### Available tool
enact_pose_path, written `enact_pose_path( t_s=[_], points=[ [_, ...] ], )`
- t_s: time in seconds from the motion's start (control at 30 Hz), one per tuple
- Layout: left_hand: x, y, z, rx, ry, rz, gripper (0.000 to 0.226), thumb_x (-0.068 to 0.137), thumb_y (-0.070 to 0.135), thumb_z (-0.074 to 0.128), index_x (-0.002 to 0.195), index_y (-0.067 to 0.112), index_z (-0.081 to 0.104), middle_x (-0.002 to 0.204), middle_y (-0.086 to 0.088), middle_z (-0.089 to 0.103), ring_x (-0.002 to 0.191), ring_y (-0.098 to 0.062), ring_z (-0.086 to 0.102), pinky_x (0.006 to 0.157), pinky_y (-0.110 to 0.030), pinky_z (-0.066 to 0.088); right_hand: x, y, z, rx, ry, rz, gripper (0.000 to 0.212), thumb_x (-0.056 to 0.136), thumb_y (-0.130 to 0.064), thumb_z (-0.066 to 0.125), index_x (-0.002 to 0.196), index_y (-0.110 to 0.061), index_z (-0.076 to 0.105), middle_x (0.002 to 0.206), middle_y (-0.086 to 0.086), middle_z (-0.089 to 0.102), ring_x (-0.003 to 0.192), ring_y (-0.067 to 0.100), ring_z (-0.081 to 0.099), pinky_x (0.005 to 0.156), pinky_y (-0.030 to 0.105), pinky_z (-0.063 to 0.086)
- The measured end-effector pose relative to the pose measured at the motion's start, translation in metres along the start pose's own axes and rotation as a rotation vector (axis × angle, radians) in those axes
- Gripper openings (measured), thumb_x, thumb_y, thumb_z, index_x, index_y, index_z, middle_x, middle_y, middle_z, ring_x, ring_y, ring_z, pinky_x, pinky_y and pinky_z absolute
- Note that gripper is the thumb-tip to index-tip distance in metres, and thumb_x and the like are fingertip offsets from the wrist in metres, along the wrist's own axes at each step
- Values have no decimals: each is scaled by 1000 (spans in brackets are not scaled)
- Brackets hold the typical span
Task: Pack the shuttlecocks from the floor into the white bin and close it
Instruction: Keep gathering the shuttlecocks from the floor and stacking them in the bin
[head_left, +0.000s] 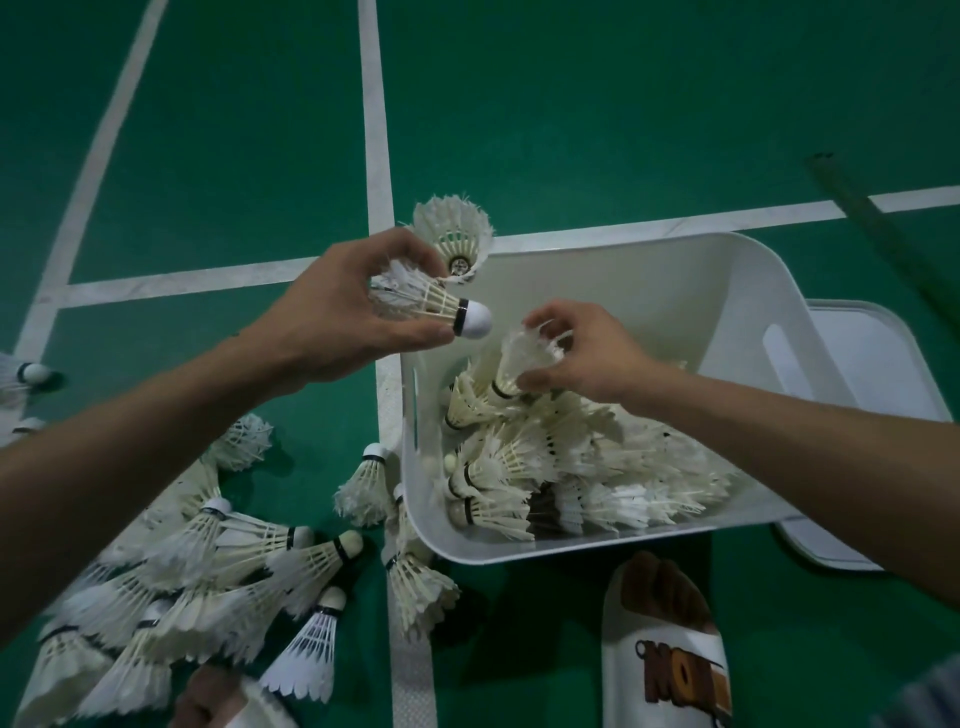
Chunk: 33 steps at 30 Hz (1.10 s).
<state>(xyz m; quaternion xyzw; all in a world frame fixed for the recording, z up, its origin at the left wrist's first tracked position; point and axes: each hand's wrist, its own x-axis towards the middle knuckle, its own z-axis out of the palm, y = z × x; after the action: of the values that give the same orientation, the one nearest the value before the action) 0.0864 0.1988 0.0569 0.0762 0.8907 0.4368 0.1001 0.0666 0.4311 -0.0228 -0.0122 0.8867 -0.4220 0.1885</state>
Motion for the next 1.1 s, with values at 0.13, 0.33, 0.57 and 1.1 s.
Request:
enact_pose_path(
  t_s=[0.13,0.33,0.57,1.1],
  points=[
    [0,0,0,8,-7,2,39,68,27,81,101,30,59,97,5,64,69,-4,65,56,-12,49,1,4,14,-133,-18,-16,75,61,-32,88,126,-21,54,121,-1,58,103,18,57,87,29,46],
    [-1,0,-1,36,-21,19,41,65,35,79,101,32,59,94,10,64,72,-5,66,64,-22,56,5,6,3,-166,-185,70,88,63,-33,87,140,-21,45,134,-1,53,110,19,58,98,37,48],
    [2,2,-2,66,-54,17,43,66,36,80,103,32,59,95,10,63,72,-5,65,63,-20,54,9,10,5,-290,-226,-11,75,65,-25,86,132,-15,53,123,2,62,97,18,63,90,34,53],
    [14,19,29,418,-398,143,43,74,37,76,109,38,51,125,9,53,102,-11,49,81,-28,39,-22,-38,-55,-24,-162,-301,102,52,-29,86,140,-39,37,137,-12,43,113,2,50,83,16,52]
  ],
)
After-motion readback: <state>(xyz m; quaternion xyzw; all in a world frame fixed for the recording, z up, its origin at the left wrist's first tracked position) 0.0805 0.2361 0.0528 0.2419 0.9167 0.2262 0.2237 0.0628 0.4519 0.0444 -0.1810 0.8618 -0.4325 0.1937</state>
